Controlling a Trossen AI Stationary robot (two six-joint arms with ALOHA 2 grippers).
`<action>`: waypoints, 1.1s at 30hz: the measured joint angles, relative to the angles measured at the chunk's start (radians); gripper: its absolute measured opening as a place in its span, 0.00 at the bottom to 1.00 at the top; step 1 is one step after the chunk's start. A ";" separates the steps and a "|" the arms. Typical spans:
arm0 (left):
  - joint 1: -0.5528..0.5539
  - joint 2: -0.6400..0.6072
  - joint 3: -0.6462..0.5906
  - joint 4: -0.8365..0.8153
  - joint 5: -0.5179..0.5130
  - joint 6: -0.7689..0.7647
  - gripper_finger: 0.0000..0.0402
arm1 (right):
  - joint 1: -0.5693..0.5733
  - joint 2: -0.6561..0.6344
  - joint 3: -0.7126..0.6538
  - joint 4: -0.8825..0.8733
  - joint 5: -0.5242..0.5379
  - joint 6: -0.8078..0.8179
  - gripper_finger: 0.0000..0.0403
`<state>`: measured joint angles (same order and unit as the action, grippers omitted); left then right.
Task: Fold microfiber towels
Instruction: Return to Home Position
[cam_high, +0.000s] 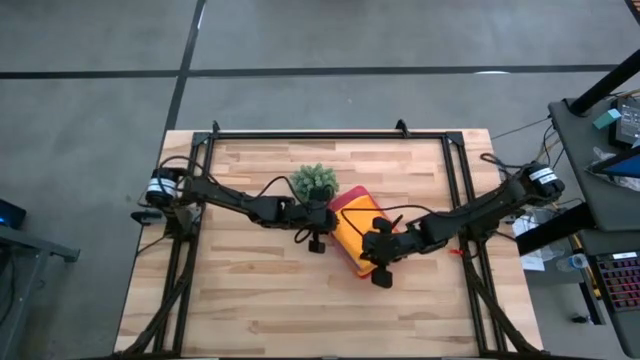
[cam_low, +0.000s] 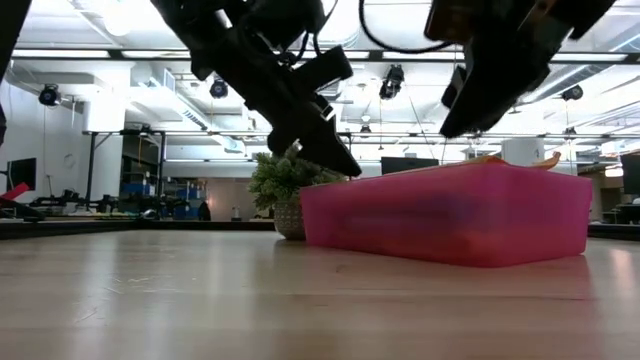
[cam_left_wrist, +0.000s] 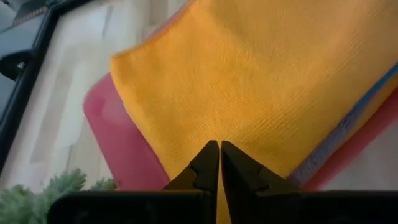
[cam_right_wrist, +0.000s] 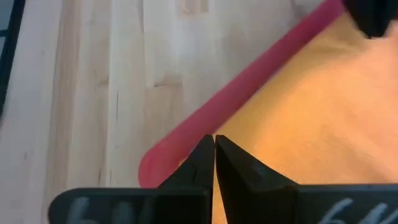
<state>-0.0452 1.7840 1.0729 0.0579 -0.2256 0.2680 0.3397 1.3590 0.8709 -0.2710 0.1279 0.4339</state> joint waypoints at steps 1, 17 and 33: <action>0.000 -0.002 0.000 0.002 0.000 0.000 0.01 | 0.000 -0.014 0.002 -0.016 0.004 0.000 0.02; -0.002 -0.053 0.012 0.039 0.000 0.004 0.01 | -0.191 -0.063 -0.001 -0.084 0.187 -0.229 0.02; -0.099 -0.292 -0.082 -0.075 0.017 0.060 0.01 | -0.301 -0.161 -0.110 0.356 -0.016 -0.622 0.02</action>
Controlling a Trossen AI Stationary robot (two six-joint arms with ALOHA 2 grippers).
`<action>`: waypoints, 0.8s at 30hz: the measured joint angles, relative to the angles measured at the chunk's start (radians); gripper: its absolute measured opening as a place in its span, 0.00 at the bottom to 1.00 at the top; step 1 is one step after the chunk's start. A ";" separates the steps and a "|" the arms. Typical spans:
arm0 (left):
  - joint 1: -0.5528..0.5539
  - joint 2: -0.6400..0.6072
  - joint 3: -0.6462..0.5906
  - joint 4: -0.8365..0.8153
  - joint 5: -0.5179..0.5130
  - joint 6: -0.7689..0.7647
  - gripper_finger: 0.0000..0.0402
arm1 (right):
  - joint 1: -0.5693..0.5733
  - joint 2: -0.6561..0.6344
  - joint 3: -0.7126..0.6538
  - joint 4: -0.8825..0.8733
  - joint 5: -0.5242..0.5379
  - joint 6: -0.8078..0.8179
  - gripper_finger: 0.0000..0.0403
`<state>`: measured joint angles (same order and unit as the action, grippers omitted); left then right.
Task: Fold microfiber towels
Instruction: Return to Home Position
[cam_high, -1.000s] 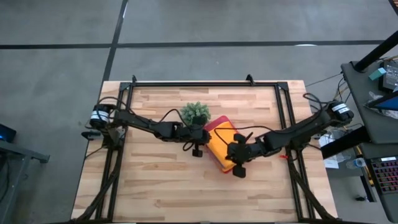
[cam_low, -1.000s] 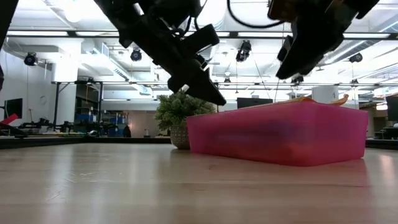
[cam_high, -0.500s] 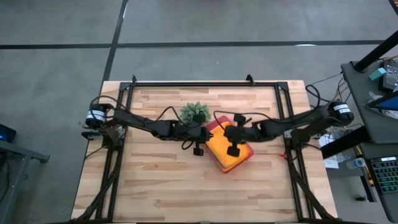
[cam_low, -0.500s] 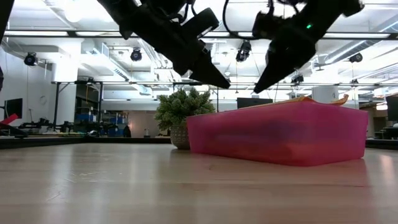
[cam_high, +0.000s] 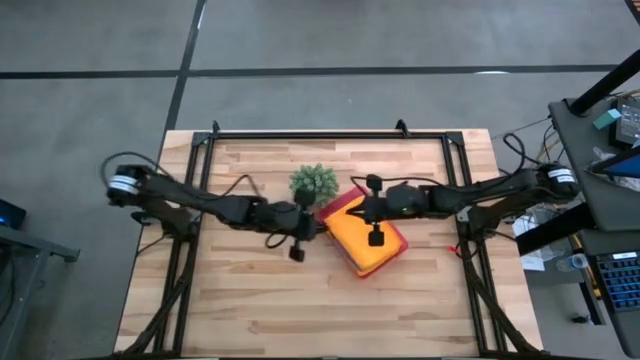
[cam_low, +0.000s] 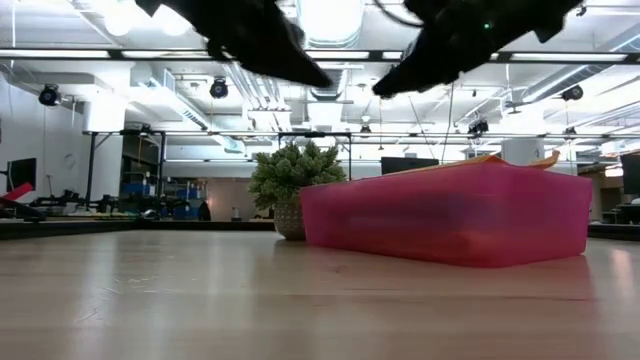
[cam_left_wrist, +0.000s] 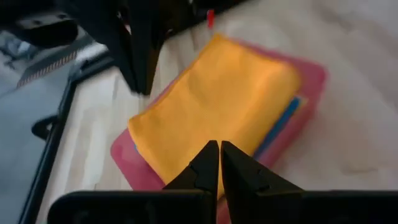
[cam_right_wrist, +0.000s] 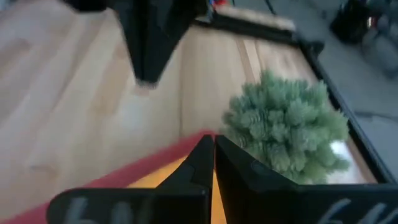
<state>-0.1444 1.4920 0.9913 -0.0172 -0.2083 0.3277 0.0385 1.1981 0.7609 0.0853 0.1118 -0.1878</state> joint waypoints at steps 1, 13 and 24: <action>-0.007 -0.034 -0.024 0.007 0.003 0.000 0.01 | -0.001 -0.015 -0.020 0.019 -0.008 -0.016 0.02; -0.015 -0.511 -0.375 0.133 0.006 -0.033 0.01 | -0.002 -0.290 -0.304 0.266 -0.043 -0.022 0.02; -0.012 -0.861 -0.574 0.151 -0.009 -0.034 0.01 | -0.004 -0.521 -0.447 0.288 -0.043 -0.018 0.02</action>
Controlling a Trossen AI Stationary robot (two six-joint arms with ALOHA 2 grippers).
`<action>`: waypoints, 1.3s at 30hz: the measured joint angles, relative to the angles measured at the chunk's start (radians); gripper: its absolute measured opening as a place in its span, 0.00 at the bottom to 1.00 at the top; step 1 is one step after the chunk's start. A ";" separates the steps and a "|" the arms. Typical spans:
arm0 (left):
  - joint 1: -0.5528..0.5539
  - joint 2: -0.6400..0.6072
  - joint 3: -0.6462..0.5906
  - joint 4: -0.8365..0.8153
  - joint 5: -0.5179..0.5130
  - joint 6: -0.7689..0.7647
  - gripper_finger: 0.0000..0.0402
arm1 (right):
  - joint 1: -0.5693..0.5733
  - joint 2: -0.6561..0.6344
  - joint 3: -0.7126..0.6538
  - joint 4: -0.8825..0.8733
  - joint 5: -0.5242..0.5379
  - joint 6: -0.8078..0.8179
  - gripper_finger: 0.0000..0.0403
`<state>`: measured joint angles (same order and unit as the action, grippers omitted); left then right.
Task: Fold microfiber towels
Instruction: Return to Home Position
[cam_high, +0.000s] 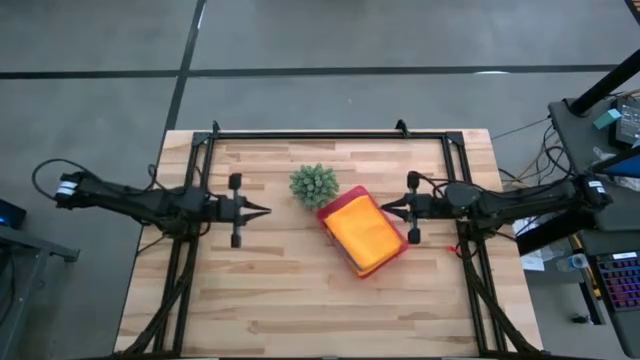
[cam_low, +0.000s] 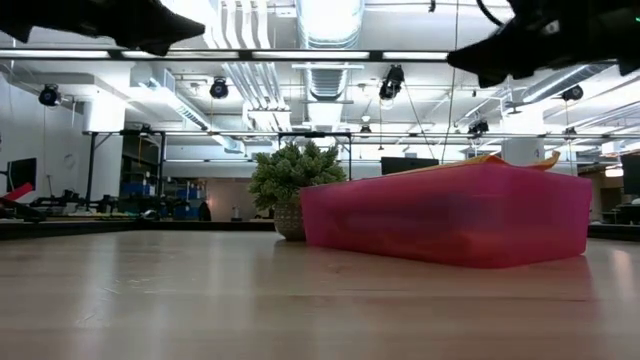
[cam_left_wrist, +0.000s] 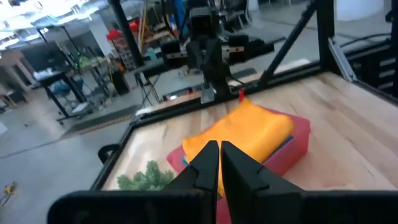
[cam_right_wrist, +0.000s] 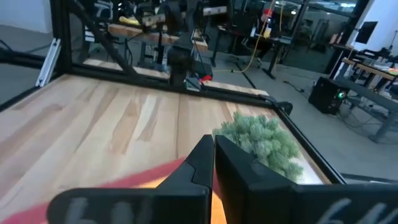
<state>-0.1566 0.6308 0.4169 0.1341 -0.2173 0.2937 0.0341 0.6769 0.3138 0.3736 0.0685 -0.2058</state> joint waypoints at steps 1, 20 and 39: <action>0.000 -0.026 -0.014 0.005 0.000 0.001 0.01 | 0.000 -0.015 -0.011 -0.001 0.000 -0.001 0.02; 0.002 -0.409 -0.281 0.042 -0.001 -0.056 0.01 | -0.002 -0.383 -0.233 0.000 -0.001 -0.072 0.02; 0.006 -0.560 -0.409 0.183 -0.025 -0.020 0.01 | -0.004 -0.675 -0.302 -0.109 -0.086 -0.154 0.02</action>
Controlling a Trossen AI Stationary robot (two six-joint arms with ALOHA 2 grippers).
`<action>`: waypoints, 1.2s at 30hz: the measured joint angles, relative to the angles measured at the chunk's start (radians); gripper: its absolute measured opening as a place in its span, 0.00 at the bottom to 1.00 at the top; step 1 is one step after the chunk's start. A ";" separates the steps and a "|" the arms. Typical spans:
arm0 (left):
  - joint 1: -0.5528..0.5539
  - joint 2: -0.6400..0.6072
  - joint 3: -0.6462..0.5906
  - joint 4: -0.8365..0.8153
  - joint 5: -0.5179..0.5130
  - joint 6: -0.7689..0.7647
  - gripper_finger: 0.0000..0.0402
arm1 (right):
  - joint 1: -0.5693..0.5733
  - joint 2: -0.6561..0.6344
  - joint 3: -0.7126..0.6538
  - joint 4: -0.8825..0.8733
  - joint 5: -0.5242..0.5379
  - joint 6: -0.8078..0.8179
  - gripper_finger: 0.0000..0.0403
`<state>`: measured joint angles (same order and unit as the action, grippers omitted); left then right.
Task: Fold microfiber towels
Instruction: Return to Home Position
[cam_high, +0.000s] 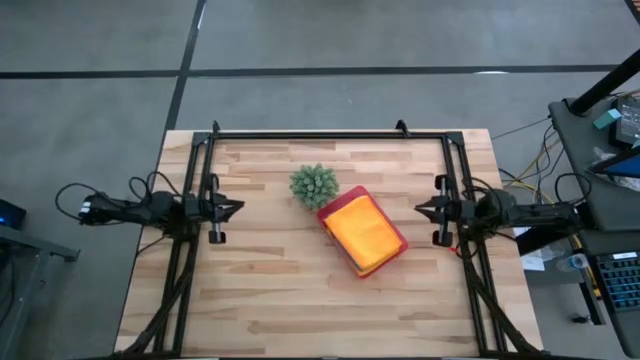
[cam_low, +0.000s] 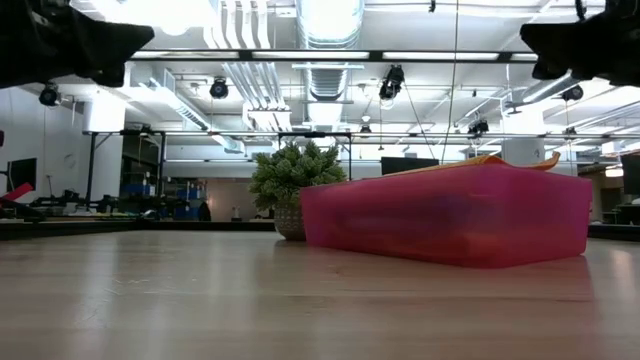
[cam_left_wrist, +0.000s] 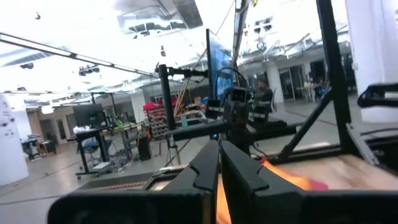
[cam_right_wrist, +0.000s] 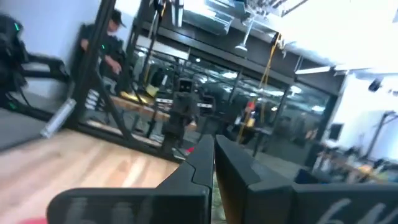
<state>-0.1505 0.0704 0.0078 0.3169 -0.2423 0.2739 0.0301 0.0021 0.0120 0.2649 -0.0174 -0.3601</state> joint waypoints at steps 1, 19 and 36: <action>0.000 0.000 0.000 0.001 -0.003 0.009 0.01 | 0.000 0.000 0.000 -0.005 -0.006 0.023 0.02; 0.000 0.001 -0.002 -0.020 -0.035 0.021 0.01 | 0.000 0.066 0.000 -0.191 0.133 0.298 0.02; 0.000 0.001 -0.003 -0.019 -0.035 0.021 0.01 | 0.000 0.072 -0.001 -0.190 0.132 0.298 0.02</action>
<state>-0.1505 0.0715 0.0048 0.2981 -0.2771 0.2951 0.0299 0.0738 0.0111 0.0750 0.1150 -0.0620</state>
